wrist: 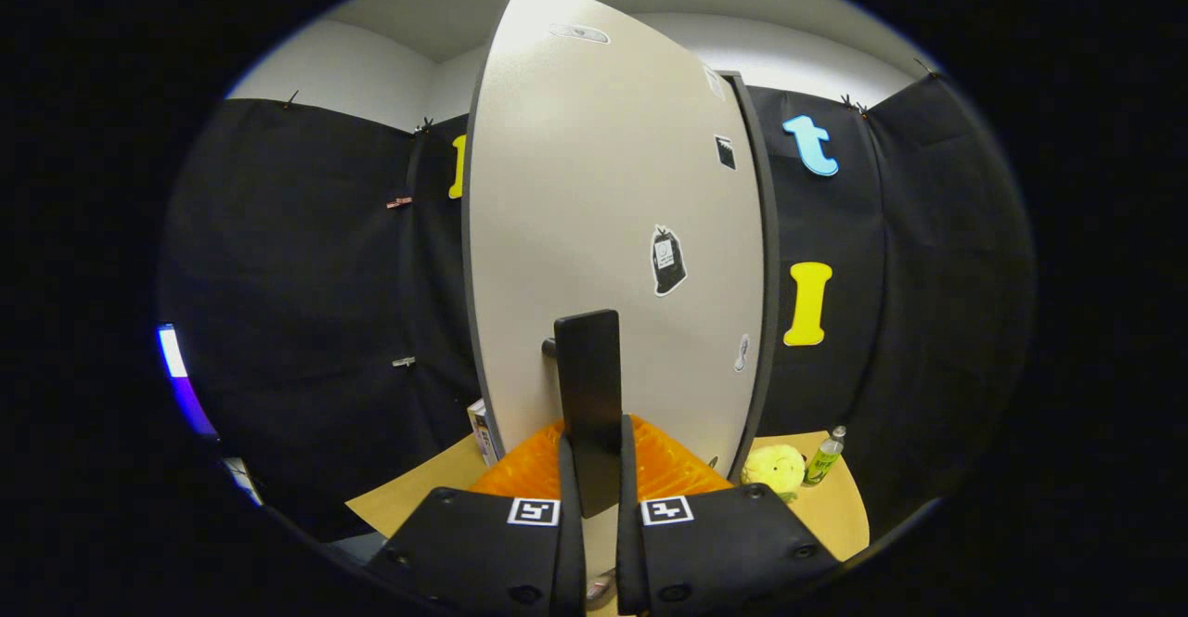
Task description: Open the shoe cabinet door, grab the shoes and put them into the shoe cabinet, then close the shoe cabinet door.
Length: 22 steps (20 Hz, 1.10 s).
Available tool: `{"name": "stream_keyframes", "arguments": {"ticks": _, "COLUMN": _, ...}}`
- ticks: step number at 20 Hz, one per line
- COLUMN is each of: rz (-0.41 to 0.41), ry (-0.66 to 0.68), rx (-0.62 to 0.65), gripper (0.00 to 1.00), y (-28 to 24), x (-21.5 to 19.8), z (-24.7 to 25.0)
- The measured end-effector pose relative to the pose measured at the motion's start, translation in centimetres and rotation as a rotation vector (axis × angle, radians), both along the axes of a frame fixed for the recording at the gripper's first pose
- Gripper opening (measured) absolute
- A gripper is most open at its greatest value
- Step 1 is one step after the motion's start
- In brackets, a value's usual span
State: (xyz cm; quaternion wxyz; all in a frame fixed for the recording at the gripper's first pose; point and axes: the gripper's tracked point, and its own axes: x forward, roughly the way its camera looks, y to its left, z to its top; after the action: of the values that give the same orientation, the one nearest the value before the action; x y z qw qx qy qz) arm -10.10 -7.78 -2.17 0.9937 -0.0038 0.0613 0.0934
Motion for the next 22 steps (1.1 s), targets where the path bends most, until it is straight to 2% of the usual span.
{"name": "stream_keyframes", "arguments": {"ticks": 4, "rz": -0.041, "ry": -0.002, "rx": -0.021, "gripper": 0.17, "y": -4.2, "x": -2.2, "z": 0.4}}
{"name": "stream_keyframes", "arguments": {"ticks": 11, "rz": -0.187, "ry": -0.016, "rx": -0.034, "gripper": 0.16, "y": -12.3, "x": -4.0, "z": 1.1}}
{"name": "stream_keyframes", "arguments": {"ticks": 13, "rz": -0.208, "ry": -0.017, "rx": -0.035, "gripper": 0.16, "y": -13.2, "x": -4.1, "z": 1.3}}
{"name": "stream_keyframes", "arguments": {"ticks": 16, "rz": -0.229, "ry": -0.018, "rx": -0.022, "gripper": 0.10, "y": -14.2, "x": -4.1, "z": 1.4}}
{"name": "stream_keyframes", "arguments": {"ticks": 22, "rz": -0.261, "ry": -0.026, "rx": -0.001, "gripper": 0.10, "y": -18.2, "x": -5.1, "z": 2.2}}
